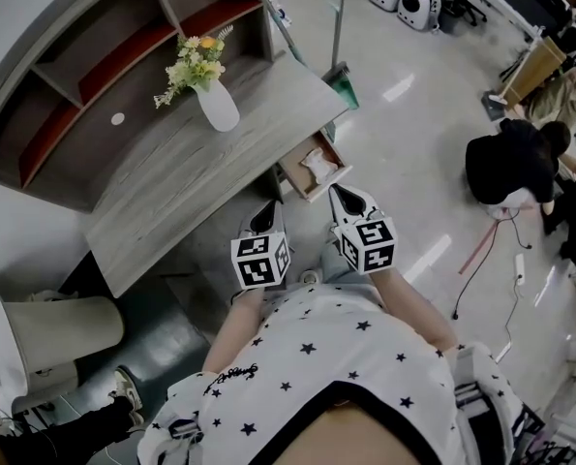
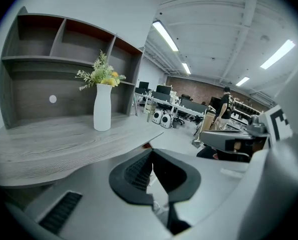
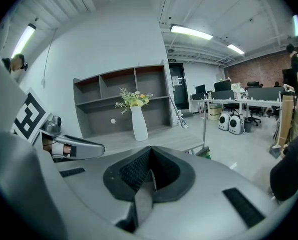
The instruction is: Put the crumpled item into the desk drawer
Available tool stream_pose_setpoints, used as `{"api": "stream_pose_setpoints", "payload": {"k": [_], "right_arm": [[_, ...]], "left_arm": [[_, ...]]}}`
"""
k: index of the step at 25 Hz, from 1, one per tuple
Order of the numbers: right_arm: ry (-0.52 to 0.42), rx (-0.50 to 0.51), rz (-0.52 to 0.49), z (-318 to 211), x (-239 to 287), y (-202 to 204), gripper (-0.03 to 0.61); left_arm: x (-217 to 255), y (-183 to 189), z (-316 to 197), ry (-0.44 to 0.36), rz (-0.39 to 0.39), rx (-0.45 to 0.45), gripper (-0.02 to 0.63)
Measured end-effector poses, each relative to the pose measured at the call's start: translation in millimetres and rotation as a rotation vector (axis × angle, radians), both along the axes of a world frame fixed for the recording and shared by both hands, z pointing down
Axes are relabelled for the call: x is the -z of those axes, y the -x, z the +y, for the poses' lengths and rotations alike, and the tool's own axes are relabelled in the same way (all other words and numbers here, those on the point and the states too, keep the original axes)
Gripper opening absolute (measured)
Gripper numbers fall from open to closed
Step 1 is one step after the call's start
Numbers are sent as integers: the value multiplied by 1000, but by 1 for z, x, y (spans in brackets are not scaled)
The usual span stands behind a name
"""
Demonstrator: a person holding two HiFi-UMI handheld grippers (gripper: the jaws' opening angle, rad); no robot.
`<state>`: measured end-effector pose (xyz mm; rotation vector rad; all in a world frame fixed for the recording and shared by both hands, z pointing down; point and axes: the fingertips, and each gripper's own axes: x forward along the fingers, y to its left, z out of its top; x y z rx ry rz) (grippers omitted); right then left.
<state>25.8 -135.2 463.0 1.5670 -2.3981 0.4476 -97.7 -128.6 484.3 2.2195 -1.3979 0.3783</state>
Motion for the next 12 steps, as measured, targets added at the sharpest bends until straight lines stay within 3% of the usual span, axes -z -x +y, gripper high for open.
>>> {"api": "stream_pose_setpoints", "payload": {"k": [12], "right_arm": [[4,1,2,-6,-1,-4,-8]], "left_arm": [[-3,1,-8,8,5,15,12]]}}
